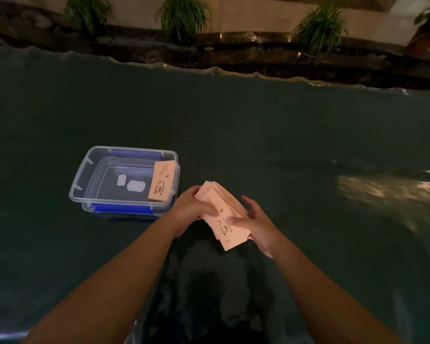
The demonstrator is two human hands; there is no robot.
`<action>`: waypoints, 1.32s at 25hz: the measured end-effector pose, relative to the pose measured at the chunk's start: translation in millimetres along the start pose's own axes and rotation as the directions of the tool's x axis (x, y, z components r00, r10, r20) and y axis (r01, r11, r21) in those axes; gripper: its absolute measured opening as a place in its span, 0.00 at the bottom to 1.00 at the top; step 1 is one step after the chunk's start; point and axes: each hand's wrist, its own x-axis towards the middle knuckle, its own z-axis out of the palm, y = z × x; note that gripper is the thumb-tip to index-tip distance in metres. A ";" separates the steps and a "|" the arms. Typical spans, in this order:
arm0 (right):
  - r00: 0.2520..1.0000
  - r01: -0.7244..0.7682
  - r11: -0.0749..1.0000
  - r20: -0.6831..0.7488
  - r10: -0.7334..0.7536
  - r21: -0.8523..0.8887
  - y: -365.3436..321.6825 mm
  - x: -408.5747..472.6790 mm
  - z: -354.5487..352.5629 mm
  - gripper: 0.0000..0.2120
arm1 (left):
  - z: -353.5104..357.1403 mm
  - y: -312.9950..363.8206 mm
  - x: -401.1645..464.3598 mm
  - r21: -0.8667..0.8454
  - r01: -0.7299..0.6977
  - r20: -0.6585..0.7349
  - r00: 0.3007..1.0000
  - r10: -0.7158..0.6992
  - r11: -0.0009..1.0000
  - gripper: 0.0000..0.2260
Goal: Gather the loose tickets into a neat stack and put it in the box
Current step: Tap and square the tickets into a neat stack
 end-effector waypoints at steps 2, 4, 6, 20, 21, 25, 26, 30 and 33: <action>0.998 0.003 0.997 0.060 0.001 -0.079 -1.4 -7.8 0.3 0.46 | 3.7 -1.8 -9.8 -0.053 -0.047 -0.011 0.999 0.047 0.998 0.34; 0.994 0.001 0.989 0.110 0.015 -0.145 -5.6 -14.3 5.8 0.42 | 10.8 -6.6 -19.0 -0.184 -0.048 -0.051 0.998 0.039 0.982 0.32; 0.990 -0.011 0.986 0.140 0.034 -0.164 -7.7 -17.4 13.2 0.38 | 20.8 -12.7 -27.7 -0.280 0.011 -0.052 0.998 -0.027 0.960 0.25; 0.956 0.294 0.915 0.091 -0.279 -0.275 -9.1 -11.9 45.2 0.42 | 6.2 -17.6 -34.3 0.321 -0.282 0.149 0.958 0.245 0.904 0.45; 0.954 0.300 0.907 0.078 -0.290 -0.294 -8.6 -12.8 46.9 0.41 | 5.7 -19.4 -32.5 0.339 -0.300 0.154 0.953 0.262 0.892 0.45; 0.962 0.267 0.909 0.028 -0.272 -0.319 4.4 -16.3 53.6 0.41 | 3.5 -36.5 -23.4 0.367 -0.321 0.181 0.945 0.271 0.873 0.46; 0.965 0.256 0.913 0.024 -0.263 -0.318 7.6 -17.1 54.1 0.41 | 2.5 -41.1 -21.4 0.370 -0.329 0.192 0.942 0.275 0.869 0.48; 0.967 0.256 0.897 0.106 -0.233 -0.362 8.4 -21.8 53.6 0.53 | -7.5 -52.5 -15.9 0.402 -0.356 0.269 0.927 0.262 0.844 0.61; 0.967 0.253 0.877 0.129 -0.219 -0.407 4.1 -23.0 60.9 0.60 | -8.8 -54.9 -14.4 0.442 -0.360 0.264 0.928 0.264 0.822 0.62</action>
